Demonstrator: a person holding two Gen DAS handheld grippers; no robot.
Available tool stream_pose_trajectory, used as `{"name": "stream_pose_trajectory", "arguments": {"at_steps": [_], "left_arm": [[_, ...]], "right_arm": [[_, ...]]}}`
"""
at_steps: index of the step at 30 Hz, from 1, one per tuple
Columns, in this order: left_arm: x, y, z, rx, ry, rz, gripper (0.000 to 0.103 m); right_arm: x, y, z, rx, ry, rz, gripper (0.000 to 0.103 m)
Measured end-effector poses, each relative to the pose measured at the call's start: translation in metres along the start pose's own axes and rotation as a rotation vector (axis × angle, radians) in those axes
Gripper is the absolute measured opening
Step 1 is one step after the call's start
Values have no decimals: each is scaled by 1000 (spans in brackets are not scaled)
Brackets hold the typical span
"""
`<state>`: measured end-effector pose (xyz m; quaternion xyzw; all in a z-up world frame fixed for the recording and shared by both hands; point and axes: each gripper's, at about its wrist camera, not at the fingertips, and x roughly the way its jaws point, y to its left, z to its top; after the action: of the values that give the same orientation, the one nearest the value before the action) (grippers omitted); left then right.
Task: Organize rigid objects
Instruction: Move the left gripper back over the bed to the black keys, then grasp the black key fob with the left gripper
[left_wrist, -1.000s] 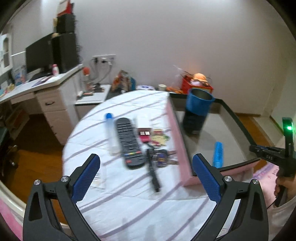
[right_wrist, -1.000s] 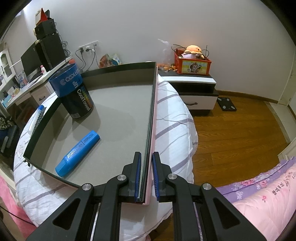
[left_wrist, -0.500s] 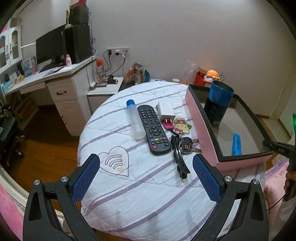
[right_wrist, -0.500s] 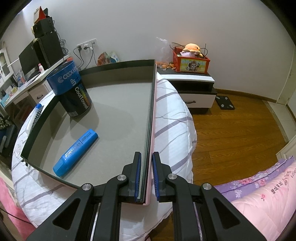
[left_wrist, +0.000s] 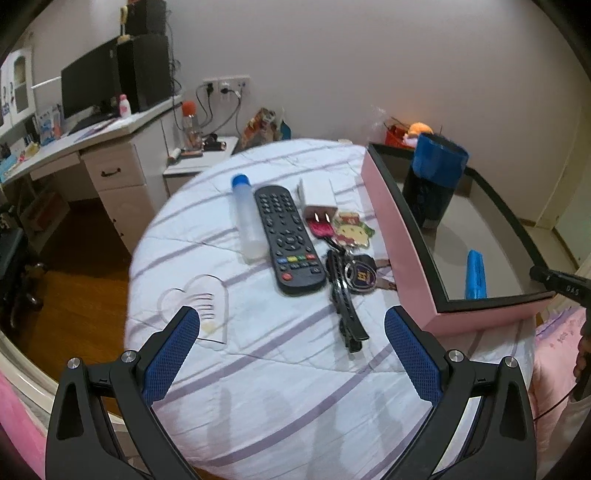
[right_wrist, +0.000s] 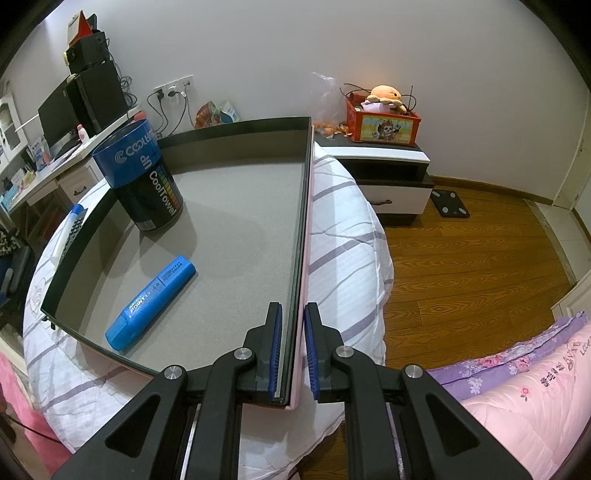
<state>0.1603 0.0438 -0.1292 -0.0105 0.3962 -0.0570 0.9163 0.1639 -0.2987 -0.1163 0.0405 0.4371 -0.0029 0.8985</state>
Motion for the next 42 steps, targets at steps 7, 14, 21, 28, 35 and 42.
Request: {"name": "stream_pose_trajectory", "arguments": {"at_steps": [7,14,21,28,35,42], "left_arm": [[39,-21,-1,17,66,2,101],[68,-23,-1,24,120,38,78],[60,-12,-3,18,100,-40,16],[47,0,-8,-13,105,-112,15],[19,2,-4,-11,56,-136,15],[-11,-3,9,11,-12,-146,15]], "right_arm": [[1,-1,-1,-7,1,15,14],[1,-2,-1,-12,0,25,14],[1,-2,0,-12,1,26,14],[1,0,0,-11,4,19,14],[1,0,1,-9,8,15,14],[2,-1,2,-8,8,17,14]]}}
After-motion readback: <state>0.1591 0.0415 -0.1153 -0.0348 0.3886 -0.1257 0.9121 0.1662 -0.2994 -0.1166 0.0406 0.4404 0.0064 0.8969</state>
